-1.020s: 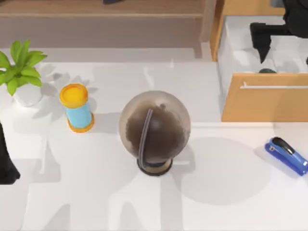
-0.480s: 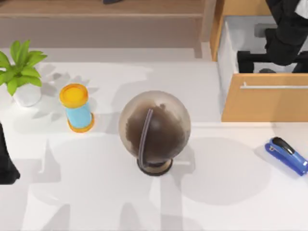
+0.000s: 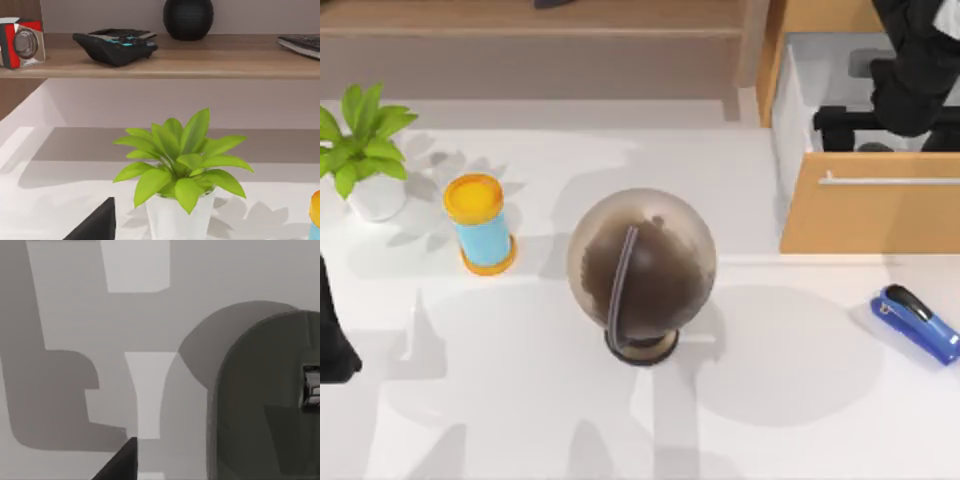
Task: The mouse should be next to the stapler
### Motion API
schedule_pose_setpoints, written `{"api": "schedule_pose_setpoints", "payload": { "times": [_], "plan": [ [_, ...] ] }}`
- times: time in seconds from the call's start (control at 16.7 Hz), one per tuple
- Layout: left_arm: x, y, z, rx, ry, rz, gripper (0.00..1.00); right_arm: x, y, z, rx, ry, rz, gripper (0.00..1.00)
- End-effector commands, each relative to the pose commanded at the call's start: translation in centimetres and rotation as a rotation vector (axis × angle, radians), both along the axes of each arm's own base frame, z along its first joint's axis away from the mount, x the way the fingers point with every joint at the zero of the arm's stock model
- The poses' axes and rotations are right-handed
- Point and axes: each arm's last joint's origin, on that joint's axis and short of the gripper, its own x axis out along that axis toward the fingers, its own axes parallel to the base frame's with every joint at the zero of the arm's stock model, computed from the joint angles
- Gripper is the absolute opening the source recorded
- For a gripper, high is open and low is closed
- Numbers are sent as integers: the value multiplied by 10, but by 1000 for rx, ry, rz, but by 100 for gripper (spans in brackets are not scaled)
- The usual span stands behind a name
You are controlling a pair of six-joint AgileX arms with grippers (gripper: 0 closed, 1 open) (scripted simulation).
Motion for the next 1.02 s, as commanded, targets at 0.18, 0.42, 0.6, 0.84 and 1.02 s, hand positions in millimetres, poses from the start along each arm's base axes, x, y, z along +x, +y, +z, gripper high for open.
{"api": "schedule_pose_setpoints", "payload": {
  "times": [0.18, 0.42, 0.6, 0.84, 1.02],
  "plan": [
    [0, 0, 0, 0, 0, 0, 100, 0, 0, 0, 0, 0, 0, 47],
    [0, 0, 0, 0, 0, 0, 100, 0, 0, 0, 0, 0, 0, 17],
    [0, 0, 0, 0, 0, 0, 100, 0, 0, 0, 0, 0, 0, 0],
    [0, 0, 0, 0, 0, 0, 100, 0, 0, 0, 0, 0, 0, 0],
    [0, 0, 0, 0, 0, 0, 100, 0, 0, 0, 0, 0, 0, 0]
  ]
}}
